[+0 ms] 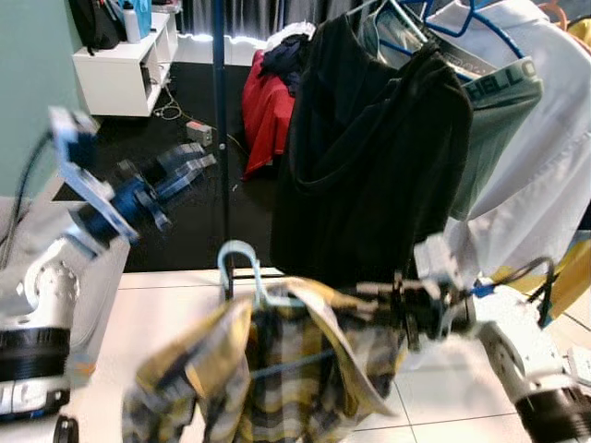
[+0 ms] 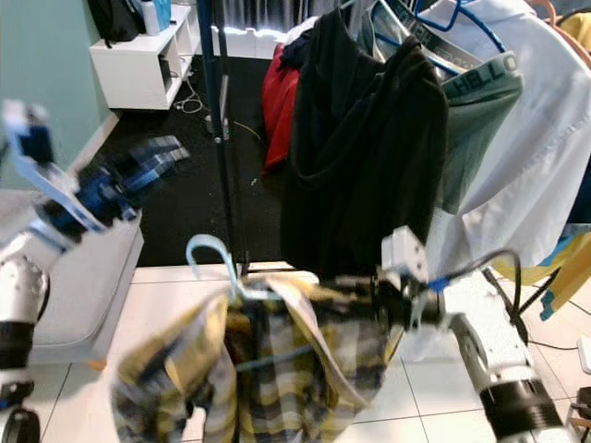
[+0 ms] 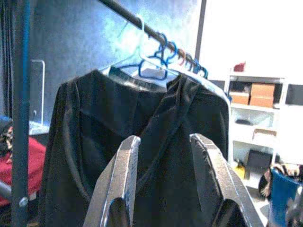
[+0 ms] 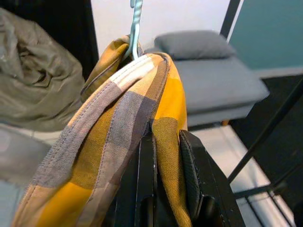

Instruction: Hang hanger

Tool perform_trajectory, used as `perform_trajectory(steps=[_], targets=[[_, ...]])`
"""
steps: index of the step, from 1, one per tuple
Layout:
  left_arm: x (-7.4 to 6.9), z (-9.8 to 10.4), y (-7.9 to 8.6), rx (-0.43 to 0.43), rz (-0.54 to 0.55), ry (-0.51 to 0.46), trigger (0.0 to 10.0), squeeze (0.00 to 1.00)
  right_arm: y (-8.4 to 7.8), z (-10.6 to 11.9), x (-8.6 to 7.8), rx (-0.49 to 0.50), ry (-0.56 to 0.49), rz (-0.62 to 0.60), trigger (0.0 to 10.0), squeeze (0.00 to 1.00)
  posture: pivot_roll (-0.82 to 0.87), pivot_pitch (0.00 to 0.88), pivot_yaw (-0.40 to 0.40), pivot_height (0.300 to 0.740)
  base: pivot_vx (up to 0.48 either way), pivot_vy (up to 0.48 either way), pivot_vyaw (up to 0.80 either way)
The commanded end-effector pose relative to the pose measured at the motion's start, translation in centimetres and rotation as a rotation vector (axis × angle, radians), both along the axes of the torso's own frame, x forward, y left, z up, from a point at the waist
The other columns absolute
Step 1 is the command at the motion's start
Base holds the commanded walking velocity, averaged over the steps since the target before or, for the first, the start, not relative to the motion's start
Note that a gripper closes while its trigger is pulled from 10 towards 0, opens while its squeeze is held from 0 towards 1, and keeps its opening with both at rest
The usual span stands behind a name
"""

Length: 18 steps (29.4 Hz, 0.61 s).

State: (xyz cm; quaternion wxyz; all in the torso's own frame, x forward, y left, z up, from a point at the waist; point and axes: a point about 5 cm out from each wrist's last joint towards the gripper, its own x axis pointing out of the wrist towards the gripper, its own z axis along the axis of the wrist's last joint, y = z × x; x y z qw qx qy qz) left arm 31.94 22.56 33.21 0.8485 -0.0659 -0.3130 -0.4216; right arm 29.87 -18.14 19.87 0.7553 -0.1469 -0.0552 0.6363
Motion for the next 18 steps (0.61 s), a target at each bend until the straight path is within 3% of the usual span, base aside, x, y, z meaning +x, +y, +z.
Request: perform_trajectory(steps=[1,7,8,11,12,13,14,15,16,17,18], targets=[[0.0,0.1,0.0,-0.01,-0.031,0.013,10.0,0.0,-0.4,0.2,-0.2,-0.002,-0.027,-0.011,0.0,0.0,-0.01,0.166,-0.072,0.74,0.0,0.0,0.0],[-0.1,0.1,-0.1,0.007,-0.046,0.023,10.0,0.0,-0.6,-0.1,-0.1,0.015,-0.015,-0.044,0.0,0.0,-0.01,0.166,-0.071,0.74,0.0,0.0,0.0],[0.5,-0.9,-0.1,0.061,0.018,0.077,10.0,0.0,-0.8,-0.3,0.1,0.021,-0.016,-0.087,0.0,0.0,-0.01,0.169,-0.071,0.74,0.0,0.0,0.0],[0.5,-0.9,-0.1,0.061,0.018,0.077,10.0,0.0,-0.8,-0.3,0.1,0.021,-0.016,-0.087,0.0,0.0,-0.01,0.169,-0.071,0.74,0.0,0.0,0.0],[1.5,-2.4,0.2,0.158,0.147,0.164,10.0,0.0,-0.9,-0.7,0.4,0.012,-0.024,-0.143,0.0,0.0,-0.01,0.176,-0.071,0.74,0.0,0.0,0.0],[2.6,-4.8,1.0,0.25,0.335,0.291,10.0,0.0,-1.1,-1.6,1.1,-0.012,-0.039,-0.296,0.0,0.0,0.0,0.181,-0.071,0.74,0.0,0.0,0.0],[2.6,-4.8,1.0,0.25,0.335,0.291,10.0,0.0,-1.1,-1.6,1.1,-0.012,-0.039,-0.296,0.0,0.0,0.0,0.181,-0.071,0.74,0.0,0.0,0.0],[3.1,-6.8,1.9,0.294,0.495,0.397,10.0,0.0,-1.1,-2.5,1.7,0.004,-0.039,-0.439,0.0,0.0,0.0,0.18,-0.067,0.74,0.0,0.0,0.0],[3.1,-6.8,1.9,0.294,0.495,0.397,10.0,0.0,-1.1,-2.5,1.7,0.004,-0.039,-0.439,0.0,0.0,0.0,0.18,-0.067,0.74,0.0,0.0,0.0],[3.3,-8.2,2.5,0.298,0.601,0.479,10.0,0.0,-1.1,-3.2,2.1,0.011,-0.052,-0.548,0.0,0.0,0.0,0.182,-0.066,0.74,0.0,0.0,0.0],[3.3,-8.2,2.5,0.298,0.601,0.479,10.0,0.0,-1.1,-3.2,2.1,0.011,-0.052,-0.548,0.0,0.0,0.0,0.182,-0.066,0.74,0.0,0.0,0.0]])
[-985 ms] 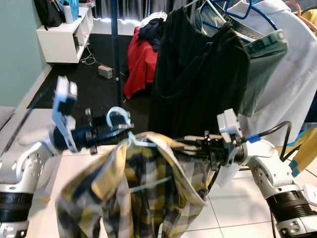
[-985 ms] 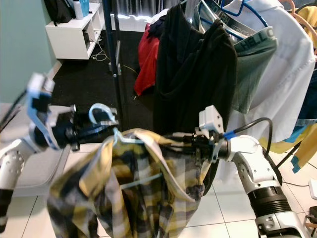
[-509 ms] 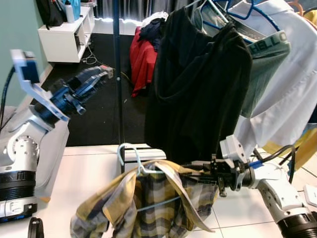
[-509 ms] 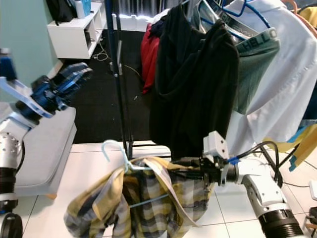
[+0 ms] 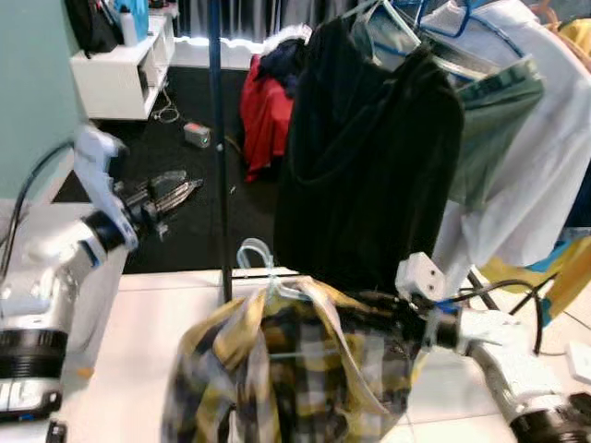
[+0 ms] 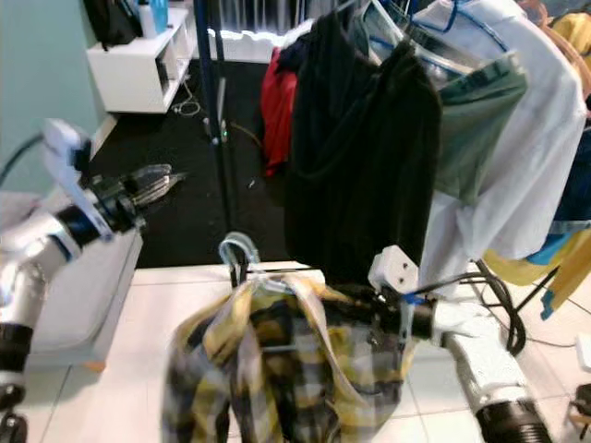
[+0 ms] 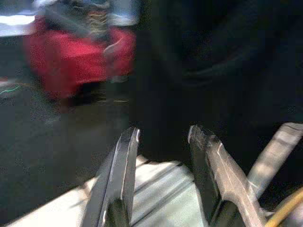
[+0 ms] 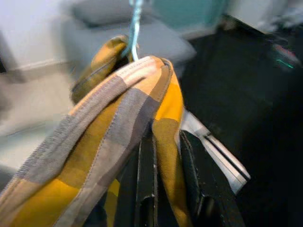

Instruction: Hang hanger

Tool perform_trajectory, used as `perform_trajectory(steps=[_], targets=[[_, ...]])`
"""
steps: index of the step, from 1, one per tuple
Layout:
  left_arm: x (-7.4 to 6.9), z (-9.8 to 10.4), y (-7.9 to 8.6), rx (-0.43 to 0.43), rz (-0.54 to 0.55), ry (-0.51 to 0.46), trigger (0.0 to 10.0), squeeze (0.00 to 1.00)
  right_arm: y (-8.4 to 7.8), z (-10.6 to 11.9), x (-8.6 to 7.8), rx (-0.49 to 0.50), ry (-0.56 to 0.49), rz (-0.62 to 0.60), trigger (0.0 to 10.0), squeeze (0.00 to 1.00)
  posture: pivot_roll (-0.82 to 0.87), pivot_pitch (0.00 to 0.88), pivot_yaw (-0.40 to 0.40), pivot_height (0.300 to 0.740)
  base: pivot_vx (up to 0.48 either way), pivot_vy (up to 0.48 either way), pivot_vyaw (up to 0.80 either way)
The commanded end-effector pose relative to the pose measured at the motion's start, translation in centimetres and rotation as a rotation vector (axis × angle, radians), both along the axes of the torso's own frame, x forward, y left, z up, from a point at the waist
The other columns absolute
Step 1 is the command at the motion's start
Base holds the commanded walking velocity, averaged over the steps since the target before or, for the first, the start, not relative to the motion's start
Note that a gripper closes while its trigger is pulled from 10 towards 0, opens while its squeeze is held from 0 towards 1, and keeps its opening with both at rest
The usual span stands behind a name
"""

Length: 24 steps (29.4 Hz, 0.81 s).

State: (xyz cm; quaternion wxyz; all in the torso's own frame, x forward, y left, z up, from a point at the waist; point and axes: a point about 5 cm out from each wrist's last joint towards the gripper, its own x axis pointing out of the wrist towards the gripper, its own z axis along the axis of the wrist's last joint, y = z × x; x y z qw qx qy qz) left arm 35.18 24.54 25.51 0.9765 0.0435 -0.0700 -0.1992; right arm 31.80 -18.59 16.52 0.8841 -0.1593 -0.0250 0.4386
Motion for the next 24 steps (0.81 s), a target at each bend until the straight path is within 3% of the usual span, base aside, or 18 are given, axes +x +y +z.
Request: perform_trajectory(steps=[1,3,5,8,10,11,12,14,20,24], targets=[[0.1,-1.8,1.1,0.044,0.175,0.093,10.0,0.0,-0.5,-0.5,0.3,0.026,-0.049,-0.148,0.0,0.0,0.01,0.191,-0.067,0.74,0.0,0.0,0.0],[0.1,-1.8,1.1,0.044,0.175,0.093,10.0,0.0,-0.5,-0.5,0.3,0.026,-0.049,-0.148,0.0,0.0,0.01,0.191,-0.067,0.74,0.0,0.0,0.0],[-0.1,-3.9,1.4,0.092,0.313,0.146,10.0,0.0,0.3,-1.1,0.1,0.101,-0.105,-0.219,0.0,0.0,0.01,0.186,-0.066,0.74,0.0,0.0,0.0],[-0.2,-4.5,1.4,0.121,0.343,0.146,10.0,0.0,0.6,-1.2,0.0,0.126,-0.132,-0.231,0.0,0.0,0.01,0.182,-0.063,0.74,0.0,0.0,0.0],[-0.4,-5.0,1.1,0.107,0.357,0.134,10.0,0.0,1.0,-1.2,-0.2,0.159,-0.174,-0.249,0.0,0.0,0.0,0.181,-0.061,0.74,0.0,0.0,0.0],[-0.6,-5.8,0.6,0.022,0.33,0.141,10.0,0.0,1.6,-1.3,-0.7,0.228,-0.214,-0.258,0.0,0.0,0.01,0.181,-0.06,0.74,0.0,0.0,0.0],[-0.6,-5.8,0.6,0.022,0.33,0.141,10.0,0.0,1.6,-1.3,-0.7,0.228,-0.214,-0.258,0.0,0.0,0.01,0.181,-0.06,0.74,0.0,0.0,0.0],[-0.9,-8.3,-1.2,-0.066,0.325,0.188,10.0,0.0,3.3,-1.3,-2.4,0.313,-0.332,-0.216,0.0,0.0,0.0,0.18,-0.059,0.74,0.0,0.0,0.0],[-1.0,-9.0,-2.4,-0.098,0.34,0.193,10.0,0.0,3.9,-1.4,-3.5,0.318,-0.409,-0.222,0.0,0.0,0.0,0.178,-0.059,0.74,0.0,0.0,0.0],[-1.4,-10.1,-3.0,-0.091,0.387,0.234,10.0,0.0,3.8,-3.0,-4.4,0.295,-0.416,-0.303,0.0,0.0,0.0,0.17,-0.057,0.74,0.0,0.0,0.0]])
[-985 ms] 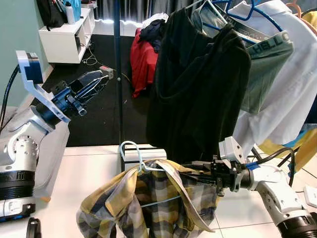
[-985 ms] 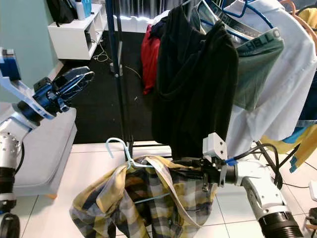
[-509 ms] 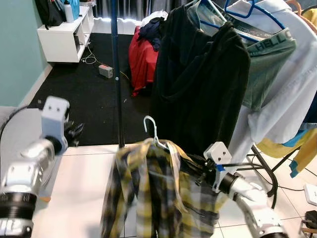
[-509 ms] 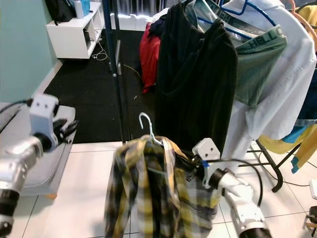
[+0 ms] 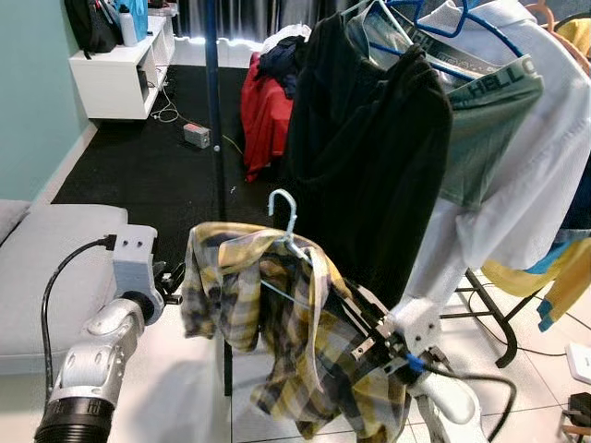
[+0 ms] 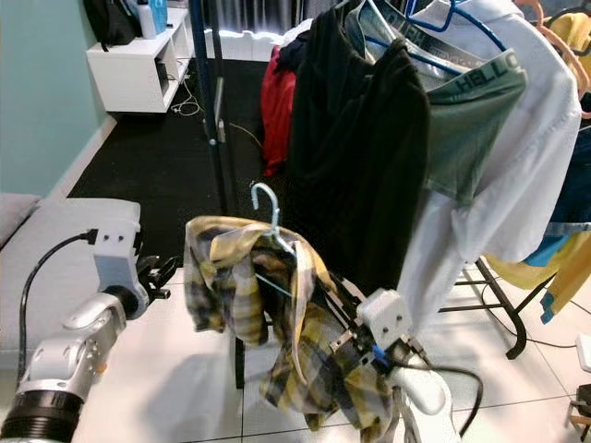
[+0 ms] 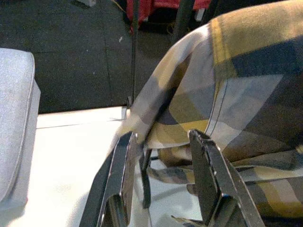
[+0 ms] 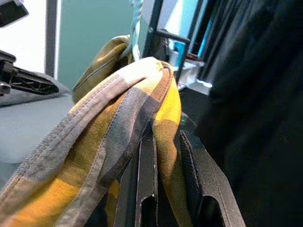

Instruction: Hang hanger

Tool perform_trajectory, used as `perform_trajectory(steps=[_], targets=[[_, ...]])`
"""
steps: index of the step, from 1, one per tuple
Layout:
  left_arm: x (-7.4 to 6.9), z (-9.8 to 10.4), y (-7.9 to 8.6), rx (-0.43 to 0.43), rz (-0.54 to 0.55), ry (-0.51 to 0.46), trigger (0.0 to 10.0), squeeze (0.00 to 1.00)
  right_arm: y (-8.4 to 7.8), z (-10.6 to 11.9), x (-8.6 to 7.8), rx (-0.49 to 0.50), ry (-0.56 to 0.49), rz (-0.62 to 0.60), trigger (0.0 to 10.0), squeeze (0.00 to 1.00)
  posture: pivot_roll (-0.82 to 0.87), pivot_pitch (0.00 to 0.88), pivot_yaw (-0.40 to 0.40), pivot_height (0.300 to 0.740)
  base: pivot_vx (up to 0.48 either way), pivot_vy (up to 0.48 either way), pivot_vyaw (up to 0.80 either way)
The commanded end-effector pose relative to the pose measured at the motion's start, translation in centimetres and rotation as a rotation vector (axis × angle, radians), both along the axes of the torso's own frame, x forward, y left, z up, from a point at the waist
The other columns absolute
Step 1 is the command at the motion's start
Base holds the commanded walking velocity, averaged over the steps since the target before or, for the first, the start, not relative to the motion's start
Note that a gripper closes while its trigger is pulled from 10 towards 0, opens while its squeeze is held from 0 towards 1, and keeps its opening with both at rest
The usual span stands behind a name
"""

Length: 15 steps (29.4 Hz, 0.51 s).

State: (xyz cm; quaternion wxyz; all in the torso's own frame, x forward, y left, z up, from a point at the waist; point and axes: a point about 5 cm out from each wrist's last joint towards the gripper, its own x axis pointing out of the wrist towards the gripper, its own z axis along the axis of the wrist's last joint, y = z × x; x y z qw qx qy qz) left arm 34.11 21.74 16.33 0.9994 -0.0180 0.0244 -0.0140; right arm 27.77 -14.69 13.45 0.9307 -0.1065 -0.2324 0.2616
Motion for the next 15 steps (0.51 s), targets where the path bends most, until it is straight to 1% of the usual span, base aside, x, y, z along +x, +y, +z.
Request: perform_trajectory(steps=[1,2,3,4,5,6,7,9,11,12,13,15], targets=[[-0.3,-1.0,-0.2,0.014,0.01,0.04,10.0,0.0,-0.1,0.1,-0.3,-0.009,-0.033,-0.021,0.0,0.0,0.0,0.17,-0.057,0.74,0.0,0.0,0.0],[-0.9,-1.5,-0.6,0.06,0.02,0.021,10.0,0.0,-0.3,-1.4,-0.4,-0.001,0.029,-0.099,10.0,0.0,0.0,0.171,-0.051,0.74,0.0,0.0,0.0],[-1.0,-1.6,-0.6,0.05,0.039,0.009,10.0,0.0,-0.4,-1.7,-0.4,0.005,0.048,-0.124,10.0,0.0,0.0,0.171,-0.051,0.74,0.0,0.0,0.0],[-1.2,-1.6,-0.6,-0.013,0.046,-0.022,10.0,0.0,-0.4,-2.3,-0.2,0.016,0.11,-0.148,10.0,0.0,0.0,0.172,-0.048,0.74,0.0,0.0,0.0],[-1.2,-1.6,-0.6,-0.013,0.046,-0.022,10.0,0.0,-0.4,-2.3,-0.2,0.016,0.11,-0.148,10.0,0.0,0.0,0.172,-0.048,0.74,0.0,0.0,0.0],[-1.5,-1.7,-0.4,-0.022,0.061,-0.041,10.0,0.0,-0.5,-2.9,-0.1,0.022,0.154,-0.178,10.0,0.0,0.0,0.171,-0.049,0.74,0.0,0.0,0.0],[-1.5,-1.7,-0.4,-0.022,0.061,-0.041,10.0,0.0,-0.5,-2.9,-0.1,0.022,0.154,-0.178,10.0,0.0,0.0,0.171,-0.049,0.74,0.0,0.0,0.0],[-2.1,-2.0,-0.3,-0.009,0.063,-0.066,10.0,0.0,-0.6,-3.7,-0.1,0.043,0.213,-0.218,10.0,0.0,0.0,0.169,-0.048,0.74,0.0,0.0,0.0],[-2.3,-2.1,-0.3,0.002,0.063,-0.072,10.0,0.0,-0.6,-3.9,-0.1,0.055,0.223,-0.231,10.0,0.0,0.0,0.169,-0.048,0.74,0.0,0.0,0.0],[-2.6,-2.4,-0.1,0.013,0.082,-0.084,10.0,0.0,-0.8,-4.1,-0.1,0.06,0.234,-0.244,10.0,0.0,0.0,0.17,-0.046,0.74,0.0,0.0,0.0],[-2.6,-2.4,-0.1,0.013,0.082,-0.084,10.0,0.0,-0.8,-4.1,-0.1,0.06,0.234,-0.244,10.0,0.0,0.0,0.17,-0.046,0.74,0.0,0.0,0.0],[-3.1,-3.2,0.1,0.043,0.114,-0.069,10.0,0.0,-1.2,-4.5,0.0,0.091,0.261,-0.277,10.0,0.0,0.0,0.17,-0.044,0.74,0.0,0.0,0.0]])
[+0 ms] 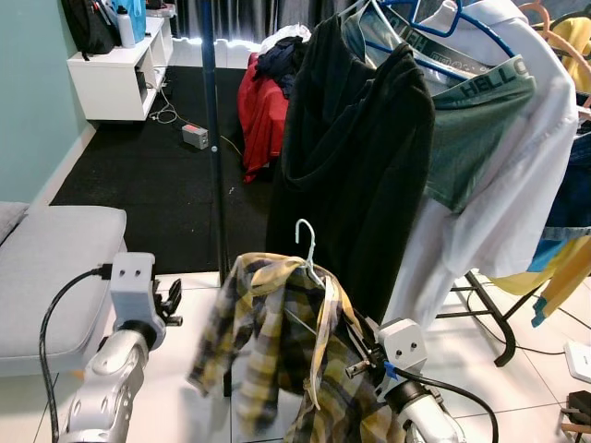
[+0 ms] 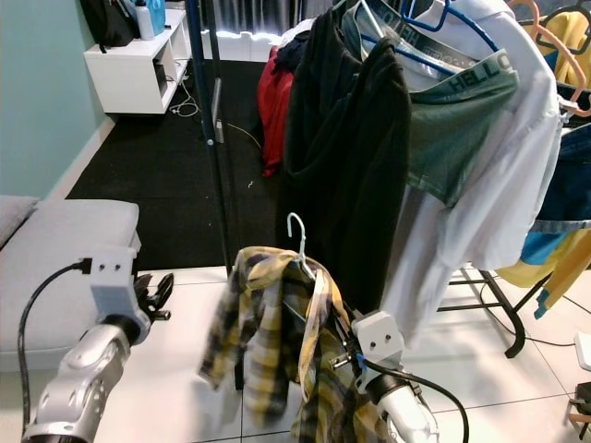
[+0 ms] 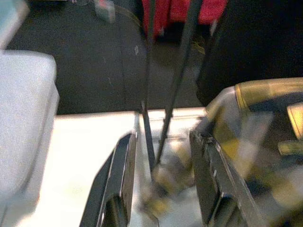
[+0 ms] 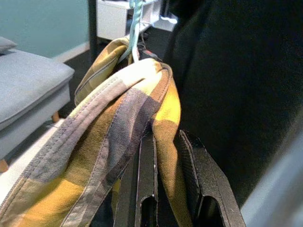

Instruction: Hang hanger

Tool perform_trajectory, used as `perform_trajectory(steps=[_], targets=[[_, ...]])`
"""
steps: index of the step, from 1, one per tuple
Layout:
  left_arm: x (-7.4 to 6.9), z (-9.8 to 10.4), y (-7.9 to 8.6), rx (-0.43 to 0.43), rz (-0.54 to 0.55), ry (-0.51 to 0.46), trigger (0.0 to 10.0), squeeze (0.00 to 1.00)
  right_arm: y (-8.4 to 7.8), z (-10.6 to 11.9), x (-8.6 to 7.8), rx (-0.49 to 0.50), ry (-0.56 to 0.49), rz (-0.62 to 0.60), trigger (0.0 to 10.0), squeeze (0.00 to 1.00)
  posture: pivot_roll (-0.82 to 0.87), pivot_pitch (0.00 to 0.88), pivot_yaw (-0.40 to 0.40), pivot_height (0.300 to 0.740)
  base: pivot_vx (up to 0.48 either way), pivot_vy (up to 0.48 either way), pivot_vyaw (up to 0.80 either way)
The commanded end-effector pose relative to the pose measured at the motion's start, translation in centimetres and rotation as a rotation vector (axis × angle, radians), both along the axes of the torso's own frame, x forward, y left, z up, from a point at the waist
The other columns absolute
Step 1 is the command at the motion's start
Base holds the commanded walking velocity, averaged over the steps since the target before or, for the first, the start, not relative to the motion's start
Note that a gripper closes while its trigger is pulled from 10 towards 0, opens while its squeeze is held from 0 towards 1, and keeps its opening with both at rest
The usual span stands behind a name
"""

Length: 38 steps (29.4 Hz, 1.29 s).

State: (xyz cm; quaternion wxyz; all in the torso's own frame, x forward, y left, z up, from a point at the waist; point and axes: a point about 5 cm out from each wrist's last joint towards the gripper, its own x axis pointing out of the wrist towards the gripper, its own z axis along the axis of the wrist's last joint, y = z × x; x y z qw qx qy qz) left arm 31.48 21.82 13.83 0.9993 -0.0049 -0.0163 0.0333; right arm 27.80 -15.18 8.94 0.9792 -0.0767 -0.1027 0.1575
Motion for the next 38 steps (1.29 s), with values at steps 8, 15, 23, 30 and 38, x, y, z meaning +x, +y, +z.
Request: perform_trajectory(steps=[8,15,23,30,38], targets=[[-0.9,-1.5,-0.8,-0.001,0.031,0.039,10.0,0.0,-0.6,0.4,0.2,-0.113,-0.055,-0.079,10.0,0.0,0.0,0.16,-0.047,0.74,0.0,0.0,0.0],[-1.3,-2.0,-1.7,-0.008,-0.013,0.025,10.0,0.0,-0.5,0.5,0.7,0.006,-0.012,-0.121,10.0,0.0,0.01,0.158,-0.05,0.74,0.0,0.0,0.0],[-1.0,-1.9,-1.3,-0.024,-0.03,0.04,10.0,0.0,0.5,1.0,1.2,-0.01,-0.038,-0.09,10.0,0.0,0.02,0.144,-0.039,0.74,0.0,0.0,0.0],[-0.2,-1.5,-1.4,0.005,-0.025,0.064,10.0,0.0,0.9,1.2,2.1,-0.023,-0.033,-0.117,10.0,0.0,0.03,0.145,-0.041,0.74,0.0,0.0,0.0],[0.2,-1.2,-2.0,0.036,-0.017,0.042,10.0,0.0,0.3,1.2,2.5,-0.1,-0.028,-0.142,10.0,0.0,0.03,0.143,-0.04,0.74,0.0,0.0,0.0]])
